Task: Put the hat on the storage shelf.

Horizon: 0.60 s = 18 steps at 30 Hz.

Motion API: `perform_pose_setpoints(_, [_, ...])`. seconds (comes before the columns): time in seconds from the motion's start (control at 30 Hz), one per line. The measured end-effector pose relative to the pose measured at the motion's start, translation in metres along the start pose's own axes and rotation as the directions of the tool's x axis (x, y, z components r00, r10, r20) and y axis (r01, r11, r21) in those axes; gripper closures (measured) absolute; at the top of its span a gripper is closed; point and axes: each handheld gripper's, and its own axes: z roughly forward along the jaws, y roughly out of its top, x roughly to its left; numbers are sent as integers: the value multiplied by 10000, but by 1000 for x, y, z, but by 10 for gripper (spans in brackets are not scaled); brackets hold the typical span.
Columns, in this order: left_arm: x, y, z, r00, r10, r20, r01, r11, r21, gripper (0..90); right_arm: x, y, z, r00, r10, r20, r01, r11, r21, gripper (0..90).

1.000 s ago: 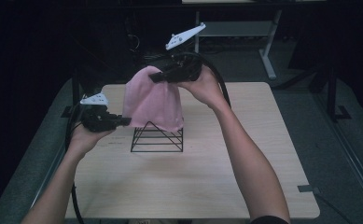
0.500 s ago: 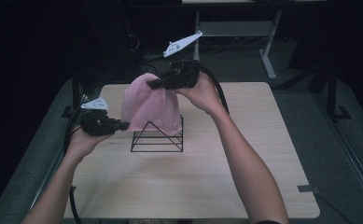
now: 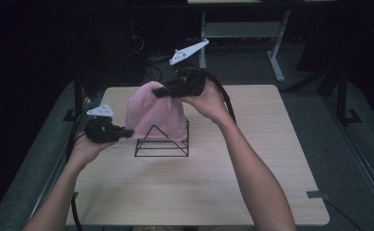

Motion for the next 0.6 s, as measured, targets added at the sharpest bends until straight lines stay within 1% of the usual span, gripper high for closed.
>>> perform_pose_setpoints(0.07, [0,-1,0,9999,122,-13,-122,9999,87,824,0,-2,1,10000,-13,-32,13,10000,56,746])
perform_pose_setpoints(0.1, [0,-2,1,10000,65,15,-65,9999,86,823,0,-2,1,10000,-17,-73,18,10000,94,746])
perform_pose_setpoints(0.17, [0,-3,1,10000,73,3,-73,9999,118,824,1,-3,2,10000,42,-87,-42,10000,81,746])
perform_pose_setpoints(0.2, [1,-3,1,9998,203,-30,-202,9997,162,823,2,-4,2,9999,73,-110,-72,10000,67,746])
perform_pose_setpoints(0.23, [0,-4,2,9999,108,-24,-108,9998,194,823,1,-5,3,9999,8,-118,-7,10000,57,746])
perform_pose_setpoints(0.3, [0,-4,3,9998,191,-47,-190,9996,219,823,2,-7,3,9999,48,-131,-47,10000,76,746])
perform_pose_setpoints(0.37, [-1,-5,4,9999,161,-37,-160,9995,282,823,2,-9,4,9998,78,-175,-77,10000,62,746])
perform_pose_setpoints(0.4, [-1,-6,5,9996,261,-70,-259,9990,373,824,2,-10,4,9998,89,-186,-88,9999,88,746])
perform_pose_setpoints(0.5, [-1,-7,6,9998,203,-94,-198,9988,441,824,2,-12,6,9997,103,-226,-102,9999,77,746])
perform_pose_setpoints(0.53, [0,-8,7,9993,351,-139,-342,9974,627,823,3,-14,7,9995,155,-269,-152,9998,129,746])
perform_pose_setpoints(0.6, [0,-9,9,9990,418,-181,-405,9969,681,823,3,-16,9,9994,146,-313,-142,9998,130,745])
